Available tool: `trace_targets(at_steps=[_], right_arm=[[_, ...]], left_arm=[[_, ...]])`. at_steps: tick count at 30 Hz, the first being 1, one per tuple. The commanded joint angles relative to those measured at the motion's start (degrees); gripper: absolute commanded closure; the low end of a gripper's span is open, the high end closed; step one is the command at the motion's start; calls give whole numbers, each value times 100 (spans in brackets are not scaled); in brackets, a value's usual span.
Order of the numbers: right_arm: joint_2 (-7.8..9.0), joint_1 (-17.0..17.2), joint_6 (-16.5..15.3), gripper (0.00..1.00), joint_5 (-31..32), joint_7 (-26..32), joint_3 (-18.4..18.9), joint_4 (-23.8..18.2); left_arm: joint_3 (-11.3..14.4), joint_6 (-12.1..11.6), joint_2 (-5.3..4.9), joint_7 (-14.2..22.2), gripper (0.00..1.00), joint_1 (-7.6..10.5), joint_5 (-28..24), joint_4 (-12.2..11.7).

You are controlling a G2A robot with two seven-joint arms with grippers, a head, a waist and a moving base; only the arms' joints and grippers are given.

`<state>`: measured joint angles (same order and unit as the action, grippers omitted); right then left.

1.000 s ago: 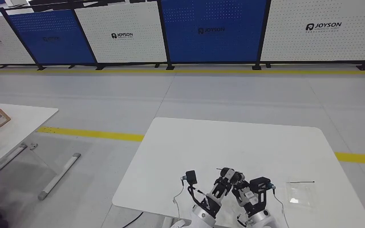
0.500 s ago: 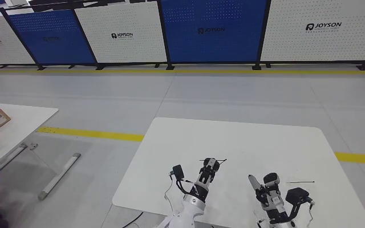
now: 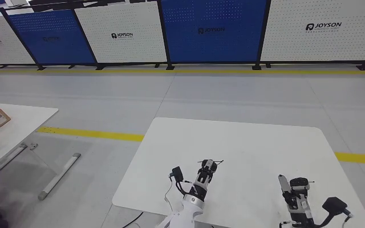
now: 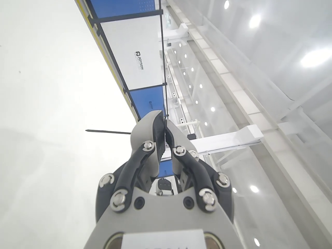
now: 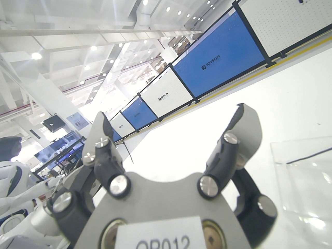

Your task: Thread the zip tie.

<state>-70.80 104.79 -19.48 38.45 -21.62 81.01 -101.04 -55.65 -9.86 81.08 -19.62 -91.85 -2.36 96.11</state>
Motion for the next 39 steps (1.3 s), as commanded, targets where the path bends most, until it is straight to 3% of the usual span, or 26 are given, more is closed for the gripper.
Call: trace_targets(at_steps=[1, 7, 14, 19, 26, 30, 36, 37, 38, 39], right_arm=[[-2, 1, 0, 0, 6, -3, 1, 0], [-1, -33, 45, 0, 122, 174, -51, -10], [-40, -270, 957, 0, 1425, 766, -565, -93], [-55, -344, 1351, 0, 2145, 840, -766, -57], [-54, -344, 1336, 0, 2151, 881, -773, -45], [-35, -433, 1291, 0, 2721, 1074, -861, -8], [-56, -623, 1281, 0, 2960, 1288, -1060, 65], [-58, -634, 1252, 3, 2963, 1312, -1088, 55], [-58, -650, 1179, 29, 2959, 1374, -1118, 47], [-57, -662, 1133, 42, 2954, 1406, -1130, 41]], left_arm=[[75, -6, 0, 60, 100, -44, 102, 126], [281, 37, 5, 93, 100, -148, 420, 453], [430, 180, 13, 67, 100, -214, 633, 667], [404, 294, 43, -140, 100, -142, 509, 667], [383, 298, 46, -209, 100, -128, 531, 654], [425, 411, 46, 143, 100, -103, 285, 690], [483, 491, 43, 251, 100, -136, 305, 837], [484, 499, 42, 250, 100, -139, 315, 844], [484, 510, 41, 253, 100, -142, 325, 849], [484, 519, 41, 258, 100, -143, 326, 854]])
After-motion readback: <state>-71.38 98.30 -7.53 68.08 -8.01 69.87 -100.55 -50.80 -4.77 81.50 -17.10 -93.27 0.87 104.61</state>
